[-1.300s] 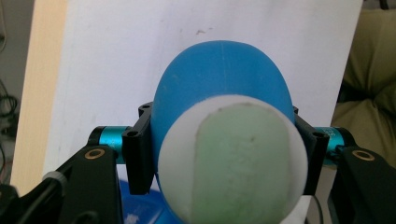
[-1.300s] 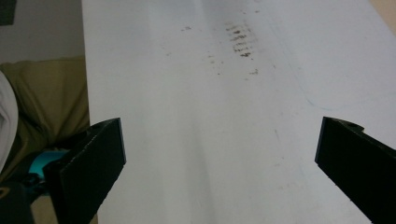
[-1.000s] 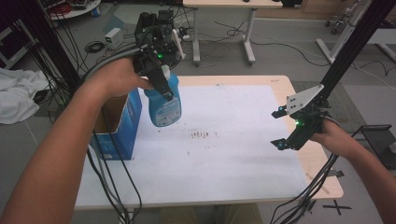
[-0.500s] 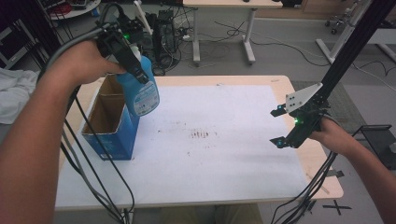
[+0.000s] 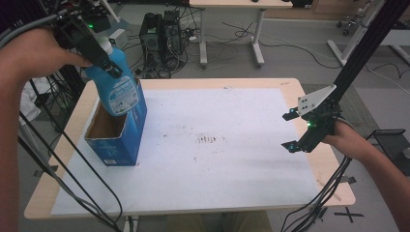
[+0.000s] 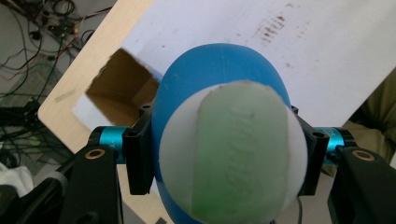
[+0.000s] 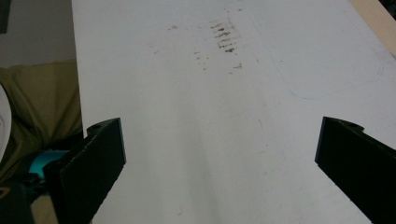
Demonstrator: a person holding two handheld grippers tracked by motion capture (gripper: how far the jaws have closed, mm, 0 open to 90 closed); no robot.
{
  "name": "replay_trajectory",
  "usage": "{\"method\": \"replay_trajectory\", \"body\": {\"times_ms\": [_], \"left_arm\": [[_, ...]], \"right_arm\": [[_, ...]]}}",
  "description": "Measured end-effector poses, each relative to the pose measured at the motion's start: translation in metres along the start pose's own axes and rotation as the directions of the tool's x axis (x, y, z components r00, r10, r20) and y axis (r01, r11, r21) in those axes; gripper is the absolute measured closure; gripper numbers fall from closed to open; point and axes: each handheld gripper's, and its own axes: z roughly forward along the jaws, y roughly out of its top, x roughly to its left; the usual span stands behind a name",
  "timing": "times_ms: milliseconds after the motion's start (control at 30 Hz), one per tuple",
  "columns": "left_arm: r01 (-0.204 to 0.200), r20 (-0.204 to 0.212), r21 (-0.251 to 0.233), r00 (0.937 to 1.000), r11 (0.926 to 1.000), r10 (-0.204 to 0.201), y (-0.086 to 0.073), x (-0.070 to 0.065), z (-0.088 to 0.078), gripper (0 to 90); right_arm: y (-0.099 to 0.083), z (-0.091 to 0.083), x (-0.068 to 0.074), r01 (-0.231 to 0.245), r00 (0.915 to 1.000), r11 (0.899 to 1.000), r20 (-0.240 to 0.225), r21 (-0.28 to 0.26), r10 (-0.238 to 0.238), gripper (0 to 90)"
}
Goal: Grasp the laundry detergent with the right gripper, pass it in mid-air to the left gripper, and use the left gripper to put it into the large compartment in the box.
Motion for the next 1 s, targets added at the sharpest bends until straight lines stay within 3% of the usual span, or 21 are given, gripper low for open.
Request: {"method": "replay_trajectory", "body": {"times_ms": [233, 333, 467, 1000], "left_arm": [[0.012, -0.021, 0.012, 0.9997, 0.9999, -0.012, -0.016, 0.017, 0.005, 38.0], [0.046, -0.022, -0.009, 0.9987, 0.9989, -0.046, -0.023, 0.020, 0.010, 38.1], [0.035, -0.031, -0.006, 0.9989, 0.9994, -0.035, -0.030, 0.025, 0.018, 38.1], [0.024, 0.004, 0.026, 0.9997, 0.9994, -0.024, -0.048, 0.032, 0.074, 38.0]], "right_arm": [[0.000, -0.001, -0.001, -0.001, 0.9999, 1.000, 0.011, 0.002, 0.001, 0.7], [0.001, -0.001, -0.001, -0.003, 0.9999, 1.000, 0.014, 0.005, 0.003, 0.8], [0.002, 0.000, -0.001, -0.005, 0.9999, 1.000, 0.013, 0.012, 0.004, 0.8], [0.006, 0.002, 0.002, -0.010, 0.9998, 1.000, 0.018, 0.022, 0.010, 0.8]]}}
